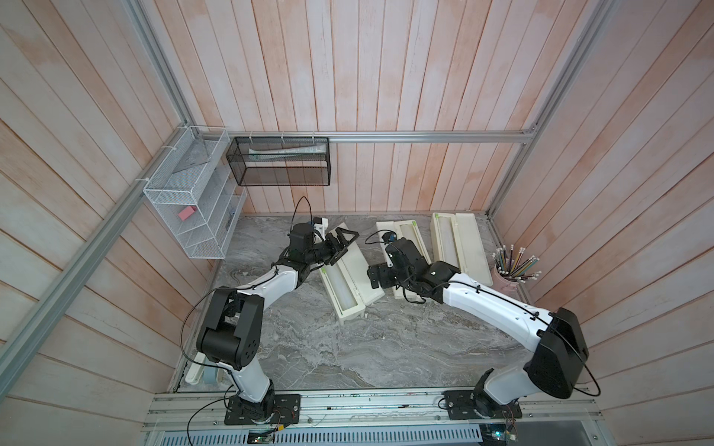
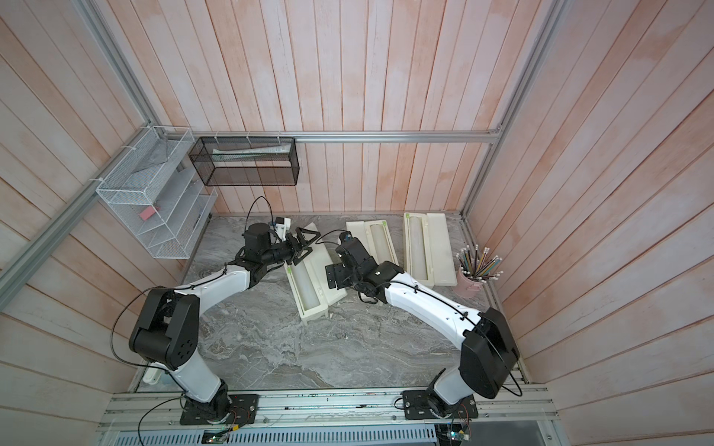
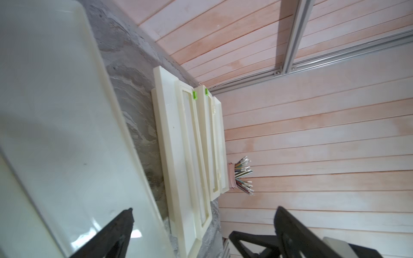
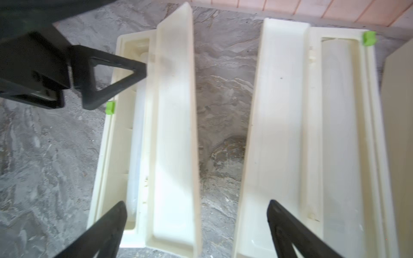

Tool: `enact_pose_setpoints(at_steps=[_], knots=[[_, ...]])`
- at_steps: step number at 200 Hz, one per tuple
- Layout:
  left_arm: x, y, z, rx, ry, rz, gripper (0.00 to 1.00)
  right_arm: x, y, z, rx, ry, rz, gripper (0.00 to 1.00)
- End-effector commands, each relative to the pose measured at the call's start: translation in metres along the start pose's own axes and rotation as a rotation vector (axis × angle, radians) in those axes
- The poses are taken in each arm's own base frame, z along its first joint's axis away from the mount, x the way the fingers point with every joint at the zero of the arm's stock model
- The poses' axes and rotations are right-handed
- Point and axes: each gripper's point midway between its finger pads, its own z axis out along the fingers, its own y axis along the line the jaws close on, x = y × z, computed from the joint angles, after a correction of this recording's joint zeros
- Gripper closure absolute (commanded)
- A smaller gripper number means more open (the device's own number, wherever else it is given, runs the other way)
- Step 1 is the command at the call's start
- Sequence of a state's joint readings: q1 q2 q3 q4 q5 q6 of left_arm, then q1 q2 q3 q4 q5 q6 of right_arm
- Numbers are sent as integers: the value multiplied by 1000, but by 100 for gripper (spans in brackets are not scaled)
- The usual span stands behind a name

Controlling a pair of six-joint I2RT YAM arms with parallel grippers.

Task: Put plastic wrap rolls into dispensers
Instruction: Open the lid of the plastic wrap cutting box.

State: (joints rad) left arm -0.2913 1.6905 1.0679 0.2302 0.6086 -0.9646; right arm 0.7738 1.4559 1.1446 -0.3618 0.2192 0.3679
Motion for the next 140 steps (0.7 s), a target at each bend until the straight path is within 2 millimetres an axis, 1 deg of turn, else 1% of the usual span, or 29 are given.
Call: enact_pose_setpoints(at_steps=[1,13,30,47,57,60,71,83,92,98,110,123,132,140], knots=[[-3,42,-30,-241,-27,83,0,-12,-40,-5,115,-125,20,2],[-11,46,-46,-293,-51,163,0,-4,-61,-6,172,-157,2,2],[-35,57,-73,-408,-123,268,0,-2,-90,-14,250,-209,-17,2],[-51,50,-96,-417,-186,348,0,6,-115,-15,273,-254,-29,2],[-57,46,-110,-445,-254,462,0,11,-135,-18,332,-284,-23,2],[-62,42,-114,-447,-291,499,0,12,-141,-20,350,-292,-15,2],[-66,44,-130,-488,-375,594,0,17,-163,-24,390,-315,35,2],[-72,48,-149,-527,-440,661,0,22,-178,-27,377,-352,70,2],[-75,59,-161,-561,-474,705,0,25,-185,-31,375,-387,70,2],[-75,69,-169,-580,-500,734,0,27,-193,-36,393,-409,81,2],[-73,96,-184,-620,-555,749,0,33,-207,-43,402,-436,94,2],[-65,122,-191,-634,-581,751,0,40,-221,-51,406,-473,124,2],[-57,139,-192,-661,-589,771,0,43,-231,-58,412,-509,143,2],[-53,145,-195,-664,-629,785,0,46,-238,-65,421,-553,158,2]])
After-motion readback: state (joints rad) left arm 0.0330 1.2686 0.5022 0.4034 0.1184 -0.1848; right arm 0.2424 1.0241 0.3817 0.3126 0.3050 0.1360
